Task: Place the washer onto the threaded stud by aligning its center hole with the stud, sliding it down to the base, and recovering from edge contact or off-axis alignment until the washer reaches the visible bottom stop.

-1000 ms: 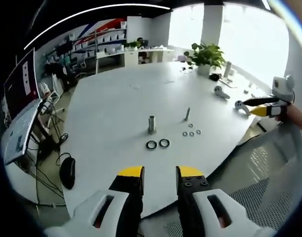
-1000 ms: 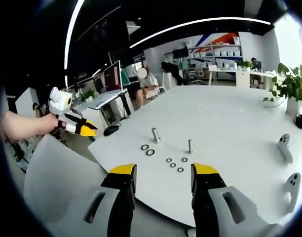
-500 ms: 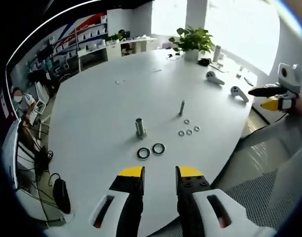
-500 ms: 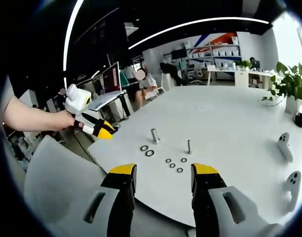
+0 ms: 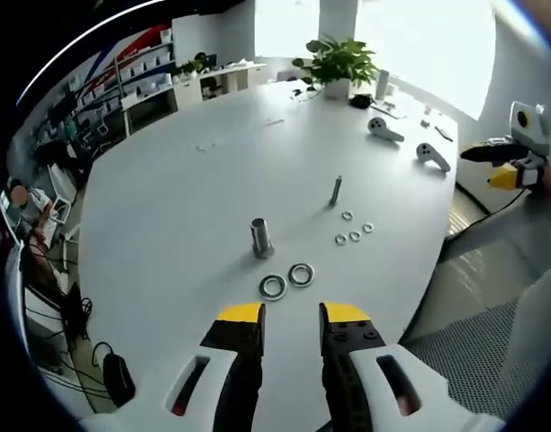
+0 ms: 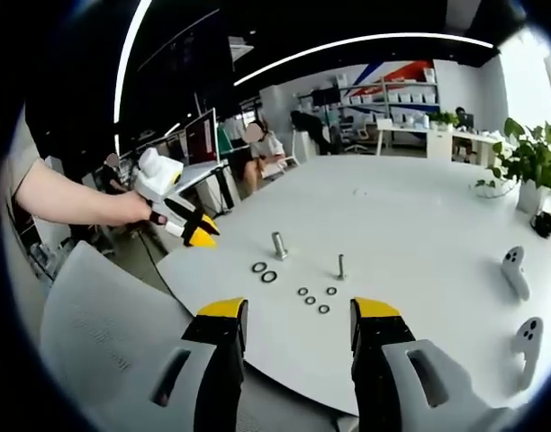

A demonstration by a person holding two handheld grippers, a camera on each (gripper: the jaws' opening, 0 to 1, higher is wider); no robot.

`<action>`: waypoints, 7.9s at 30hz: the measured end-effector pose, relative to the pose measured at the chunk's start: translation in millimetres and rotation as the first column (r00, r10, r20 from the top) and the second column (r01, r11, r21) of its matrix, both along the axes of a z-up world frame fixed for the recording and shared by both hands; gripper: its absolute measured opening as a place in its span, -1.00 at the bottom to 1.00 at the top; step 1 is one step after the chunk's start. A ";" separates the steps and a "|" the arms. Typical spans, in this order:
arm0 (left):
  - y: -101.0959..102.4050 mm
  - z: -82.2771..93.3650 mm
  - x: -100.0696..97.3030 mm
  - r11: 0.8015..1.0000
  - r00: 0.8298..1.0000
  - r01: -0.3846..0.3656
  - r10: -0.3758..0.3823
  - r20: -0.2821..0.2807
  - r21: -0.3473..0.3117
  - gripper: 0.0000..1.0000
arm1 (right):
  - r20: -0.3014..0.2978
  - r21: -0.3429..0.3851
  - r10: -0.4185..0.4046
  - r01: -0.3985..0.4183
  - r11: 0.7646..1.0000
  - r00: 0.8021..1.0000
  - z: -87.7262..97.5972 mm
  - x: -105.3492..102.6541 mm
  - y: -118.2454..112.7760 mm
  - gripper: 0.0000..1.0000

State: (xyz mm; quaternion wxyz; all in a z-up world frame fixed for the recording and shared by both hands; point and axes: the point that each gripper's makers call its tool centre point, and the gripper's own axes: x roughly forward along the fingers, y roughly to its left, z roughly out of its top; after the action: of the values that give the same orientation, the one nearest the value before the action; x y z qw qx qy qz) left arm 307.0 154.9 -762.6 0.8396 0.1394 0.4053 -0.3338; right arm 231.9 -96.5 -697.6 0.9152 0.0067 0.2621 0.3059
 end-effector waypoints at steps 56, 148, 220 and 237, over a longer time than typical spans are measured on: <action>-15.8 -96.3 48.4 0.964 0.972 0.144 -0.095 -0.214 0.225 -0.45 | -0.045 -0.040 -0.010 0.008 0.999 0.999 -11.3 -1.7 -5.4 -0.02; -26.2 -115.5 39.0 0.803 0.875 0.455 -0.323 -0.360 0.384 -0.58 | -0.045 -0.050 -0.014 0.011 0.999 0.999 -12.8 -1.3 -7.2 -0.08; -51.0 -50.5 103.9 0.866 0.928 0.373 -0.343 -0.147 0.334 -0.63 | -0.038 -0.074 -0.003 0.000 0.997 0.999 -13.6 -1.1 -7.7 -0.10; -51.7 -66.7 102.2 0.859 0.923 0.384 -0.342 -0.178 0.340 -0.63 | -0.041 -0.078 -0.006 0.002 0.997 0.999 -14.1 -1.3 -8.0 -0.11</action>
State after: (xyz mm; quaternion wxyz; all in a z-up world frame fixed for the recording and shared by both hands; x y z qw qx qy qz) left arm 409.2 103.1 -829.3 0.6963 0.3493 0.4731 -0.4114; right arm 230.5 -104.5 -711.8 0.9098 -0.0220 0.2928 0.2935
